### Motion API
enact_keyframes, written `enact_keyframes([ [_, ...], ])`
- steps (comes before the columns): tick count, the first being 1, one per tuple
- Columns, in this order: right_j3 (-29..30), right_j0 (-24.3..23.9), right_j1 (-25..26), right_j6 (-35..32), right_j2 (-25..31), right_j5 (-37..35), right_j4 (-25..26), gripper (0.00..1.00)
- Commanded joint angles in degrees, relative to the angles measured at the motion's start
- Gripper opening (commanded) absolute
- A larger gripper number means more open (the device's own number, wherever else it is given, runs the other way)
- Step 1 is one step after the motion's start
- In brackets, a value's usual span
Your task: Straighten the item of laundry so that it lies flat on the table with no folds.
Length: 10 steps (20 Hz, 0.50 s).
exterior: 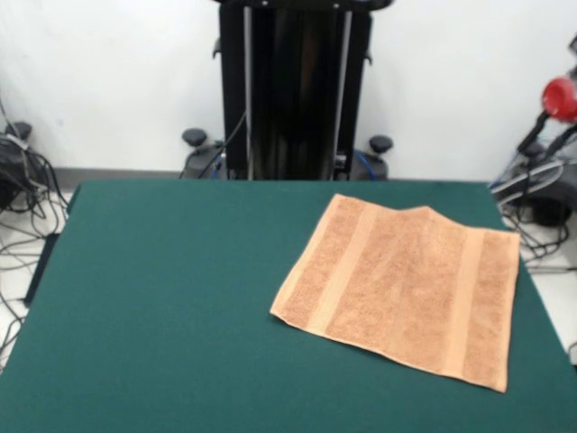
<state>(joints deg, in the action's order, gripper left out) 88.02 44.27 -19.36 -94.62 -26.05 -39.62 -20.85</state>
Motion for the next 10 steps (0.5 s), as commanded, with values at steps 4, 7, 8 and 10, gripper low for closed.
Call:
enact_keyframes([
  [4, 4.82, -3.09, -2.99, -7.29, 7.17, 1.64, 2.37, 1.0],
  [7, 5.66, -2.93, -2.93, -9.05, 7.19, 3.96, 1.88, 1.0],
  [8, 5.69, -3.13, -2.98, -8.71, 7.51, 4.35, 2.01, 1.0],
  [10, 5.9, -3.75, -2.94, -7.62, 8.58, 5.64, 2.21, 1.0],
])
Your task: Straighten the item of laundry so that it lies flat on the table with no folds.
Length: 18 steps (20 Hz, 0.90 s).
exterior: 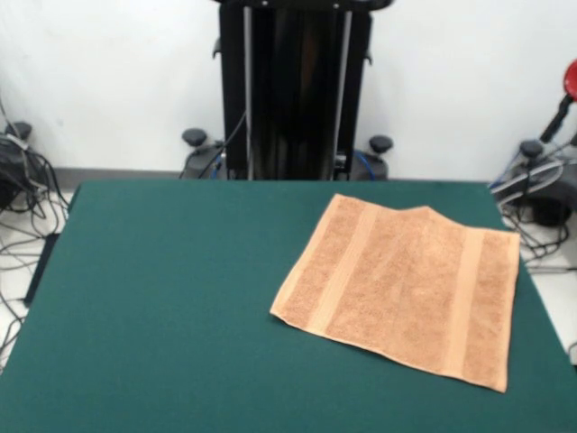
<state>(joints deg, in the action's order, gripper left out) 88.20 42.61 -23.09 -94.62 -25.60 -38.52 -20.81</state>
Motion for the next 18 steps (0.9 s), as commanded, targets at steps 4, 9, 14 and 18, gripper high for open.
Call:
enact_keyframes([
  [4, 5.87, -2.45, 1.44, -8.46, 8.7, 6.2, 1.84, 1.0],
  [9, 6.46, -2.49, 1.1, -8.17, 8.32, 6.55, 2.37, 1.0],
  [14, 6.67, -2.95, 1.1, -7.8, 8.66, 7.37, 2.29, 1.0],
  [18, 10.71, -7.38, -0.91, -4.47, 13.38, 11.52, 1.27, 1.0],
])
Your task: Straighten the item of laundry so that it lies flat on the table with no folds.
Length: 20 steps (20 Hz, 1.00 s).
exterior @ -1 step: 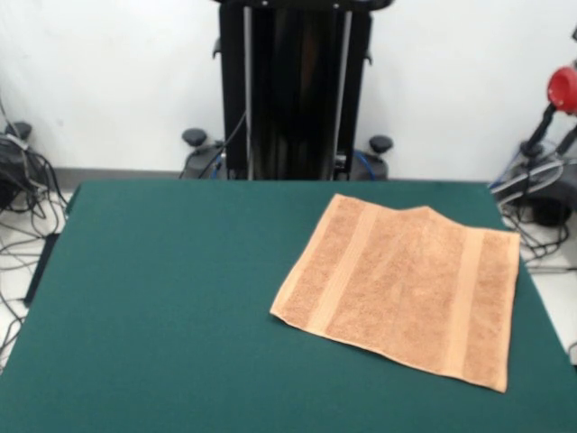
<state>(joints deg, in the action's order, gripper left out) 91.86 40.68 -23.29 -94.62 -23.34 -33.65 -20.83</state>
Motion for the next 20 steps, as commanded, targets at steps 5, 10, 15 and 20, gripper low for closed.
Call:
enact_keyframes([
  [5, 10.62, -9.83, -2.1, -3.78, 13.83, 10.94, 2.41, 1.0],
  [10, 11.43, -13.76, -2.04, -1.28, 16.4, 13.61, 6.55, 1.0],
  [15, 13.25, -18.27, -2.14, -1.7, 19.02, 16.82, 10.3, 1.0],
  [20, 14.48, -21.78, -2.94, -2.06, 20.7, 17.51, 13.75, 1.0],
])
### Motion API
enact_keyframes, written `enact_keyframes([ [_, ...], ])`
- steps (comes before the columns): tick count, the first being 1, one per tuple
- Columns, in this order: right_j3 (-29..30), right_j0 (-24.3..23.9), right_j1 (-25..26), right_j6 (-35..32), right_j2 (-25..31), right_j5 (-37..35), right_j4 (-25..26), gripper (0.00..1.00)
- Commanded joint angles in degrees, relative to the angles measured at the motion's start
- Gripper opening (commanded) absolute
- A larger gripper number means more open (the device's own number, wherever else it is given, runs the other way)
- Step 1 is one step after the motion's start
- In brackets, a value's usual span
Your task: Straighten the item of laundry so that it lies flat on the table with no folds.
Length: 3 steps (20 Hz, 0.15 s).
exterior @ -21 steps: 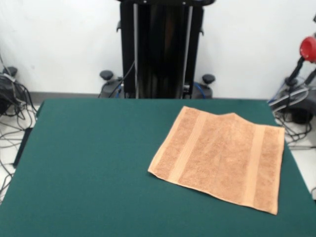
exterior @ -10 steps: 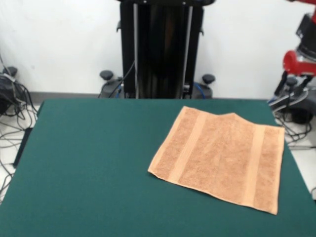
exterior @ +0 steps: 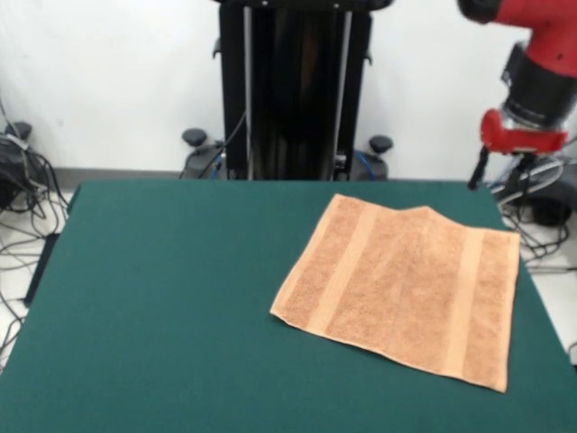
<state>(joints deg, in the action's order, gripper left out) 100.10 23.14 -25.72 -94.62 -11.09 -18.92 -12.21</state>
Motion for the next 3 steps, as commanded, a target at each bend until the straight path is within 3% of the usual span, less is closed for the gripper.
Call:
enact_keyframes([
  [1, 6.46, -4.85, -0.91, -1.78, 8.72, 2.36, 5.98, 1.0],
  [3, 5.48, -4.16, -1.59, -1.63, 7.94, -0.34, 7.43, 1.0],
])
